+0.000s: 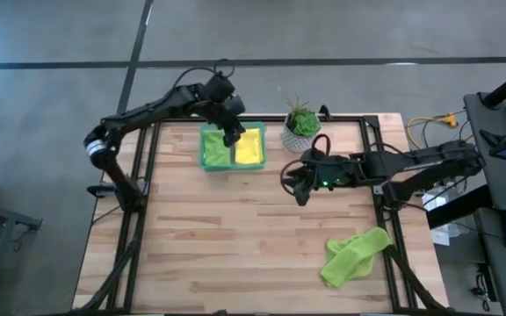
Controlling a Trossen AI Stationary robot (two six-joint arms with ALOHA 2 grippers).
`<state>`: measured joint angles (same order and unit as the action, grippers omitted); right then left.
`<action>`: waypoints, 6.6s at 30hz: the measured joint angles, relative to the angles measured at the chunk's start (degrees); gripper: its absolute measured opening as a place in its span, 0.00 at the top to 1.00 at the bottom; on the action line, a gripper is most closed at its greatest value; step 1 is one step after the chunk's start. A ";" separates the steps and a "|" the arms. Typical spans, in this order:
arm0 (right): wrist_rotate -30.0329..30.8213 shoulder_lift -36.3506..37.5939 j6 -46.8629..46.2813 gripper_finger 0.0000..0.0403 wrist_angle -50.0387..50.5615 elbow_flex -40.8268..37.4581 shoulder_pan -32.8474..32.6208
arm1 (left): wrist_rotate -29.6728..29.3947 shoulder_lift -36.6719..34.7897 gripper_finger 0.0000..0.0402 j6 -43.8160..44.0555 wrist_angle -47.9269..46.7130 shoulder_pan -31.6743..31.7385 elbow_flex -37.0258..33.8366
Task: Fold microfiber towels
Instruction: Fold the light green microfiber towel
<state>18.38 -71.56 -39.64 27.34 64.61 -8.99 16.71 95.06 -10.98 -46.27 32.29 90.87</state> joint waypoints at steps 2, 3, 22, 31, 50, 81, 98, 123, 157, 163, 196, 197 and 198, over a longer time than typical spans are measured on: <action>-0.24 -0.85 0.00 0.62 -2.75 -1.12 0.91 | 5.29 -1.36 0.99 8.58 0.33 -0.04 -1.26; -1.15 -1.11 0.14 0.62 -5.00 -1.79 1.31 | 7.91 -1.95 0.99 11.16 0.82 -0.06 -1.93; -23.52 7.23 -0.37 0.62 -2.56 -22.21 -21.39 | -2.04 -38.96 0.99 48.46 27.95 -30.72 -43.63; -18.55 6.63 0.07 0.62 2.58 -31.60 -25.94 | -15.39 -39.81 0.99 62.53 67.32 -40.39 -59.86; -15.28 5.21 20.94 0.62 -2.84 -37.05 -25.86 | -15.54 -30.94 0.99 63.25 71.65 -40.37 -56.87; -7.73 -0.10 20.56 0.98 7.99 -11.92 -14.03 | -15.73 -29.04 0.99 48.89 87.28 -39.65 -56.65; -3.72 -16.73 25.75 0.98 13.22 23.34 -2.25 | -2.95 -26.02 0.75 16.46 60.56 -31.33 -38.67; 5.31 -23.57 21.81 0.98 19.67 35.18 0.79 | -3.78 -22.22 0.43 31.93 44.94 -27.47 -35.89; 9.07 -18.88 22.64 0.98 40.78 37.57 1.13 | -3.26 -23.38 1.00 21.15 16.04 -27.02 -35.64; 7.50 -13.83 22.63 0.98 42.74 33.78 -4.75 | -3.60 -29.20 1.00 28.10 8.48 -29.00 -27.38; 5.11 -6.39 -12.64 0.98 17.98 -13.38 -28.54 | -24.35 1.53 1.00 41.47 21.28 -50.27 -24.65; 5.09 -6.39 -11.47 0.98 17.13 -14.66 -27.50 | -24.41 2.14 1.00 40.79 21.21 -49.53 -24.65; 4.96 -6.44 -10.16 0.98 16.03 -15.71 -26.40 | -24.51 2.65 1.00 40.24 21.22 -48.90 -24.65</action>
<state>23.33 -78.00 -49.79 43.37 48.91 -35.39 -7.81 97.71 29.26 -25.05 -16.61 66.22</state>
